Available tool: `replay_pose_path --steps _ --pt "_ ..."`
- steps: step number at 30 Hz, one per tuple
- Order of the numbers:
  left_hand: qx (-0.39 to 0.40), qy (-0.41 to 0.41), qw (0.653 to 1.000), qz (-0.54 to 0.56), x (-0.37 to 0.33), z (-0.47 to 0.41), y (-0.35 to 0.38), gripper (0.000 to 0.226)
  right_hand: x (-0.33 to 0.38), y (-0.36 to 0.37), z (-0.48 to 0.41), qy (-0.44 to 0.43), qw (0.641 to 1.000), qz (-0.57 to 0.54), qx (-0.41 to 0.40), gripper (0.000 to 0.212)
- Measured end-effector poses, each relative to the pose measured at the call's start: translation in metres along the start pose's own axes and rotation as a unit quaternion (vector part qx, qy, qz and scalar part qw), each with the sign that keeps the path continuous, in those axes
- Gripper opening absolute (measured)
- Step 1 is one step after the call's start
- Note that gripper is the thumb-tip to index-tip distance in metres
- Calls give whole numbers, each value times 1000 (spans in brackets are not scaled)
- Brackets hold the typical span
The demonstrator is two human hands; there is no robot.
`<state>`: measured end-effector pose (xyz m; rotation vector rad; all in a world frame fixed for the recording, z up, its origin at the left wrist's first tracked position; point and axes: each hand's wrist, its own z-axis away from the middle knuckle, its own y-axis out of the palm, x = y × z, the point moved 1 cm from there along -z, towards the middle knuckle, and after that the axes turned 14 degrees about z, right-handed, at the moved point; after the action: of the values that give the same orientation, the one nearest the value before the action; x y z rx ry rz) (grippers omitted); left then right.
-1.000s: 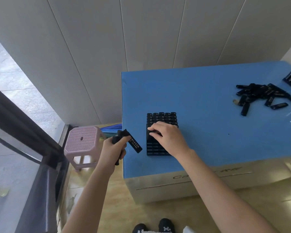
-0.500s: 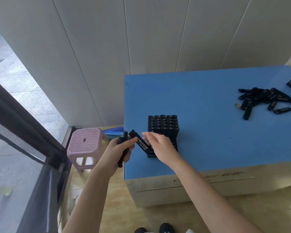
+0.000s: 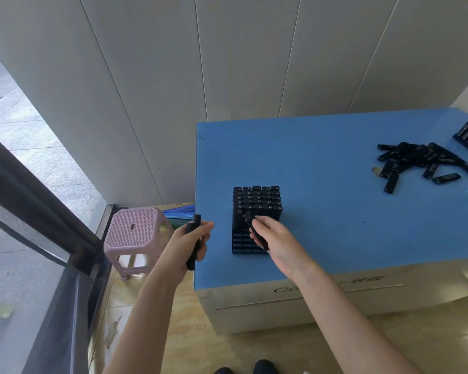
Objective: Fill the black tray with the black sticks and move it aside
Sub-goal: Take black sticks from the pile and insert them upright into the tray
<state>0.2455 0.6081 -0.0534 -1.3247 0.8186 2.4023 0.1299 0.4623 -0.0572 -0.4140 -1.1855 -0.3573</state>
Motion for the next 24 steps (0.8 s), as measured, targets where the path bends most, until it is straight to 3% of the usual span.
replay_pose_path --steps 4,7,11,17,24 --pt "-22 -52 998 32 1 0 0 4 0 -14 -8 -71 988 98 -98 8" --pt "-39 -85 994 64 3 0 2 8 3 -19 -15 -122 970 157 -138 14" --pt "-49 -101 991 78 7 3 5 8 5 -21 -22 -186 940 245 -148 25" --pt "-62 -96 991 72 7 4 10 8 3 -16 -25 -255 879 360 -180 19" --pt "-56 -76 992 80 4 5 10 11 1 -16 -28 -301 826 448 -165 13"
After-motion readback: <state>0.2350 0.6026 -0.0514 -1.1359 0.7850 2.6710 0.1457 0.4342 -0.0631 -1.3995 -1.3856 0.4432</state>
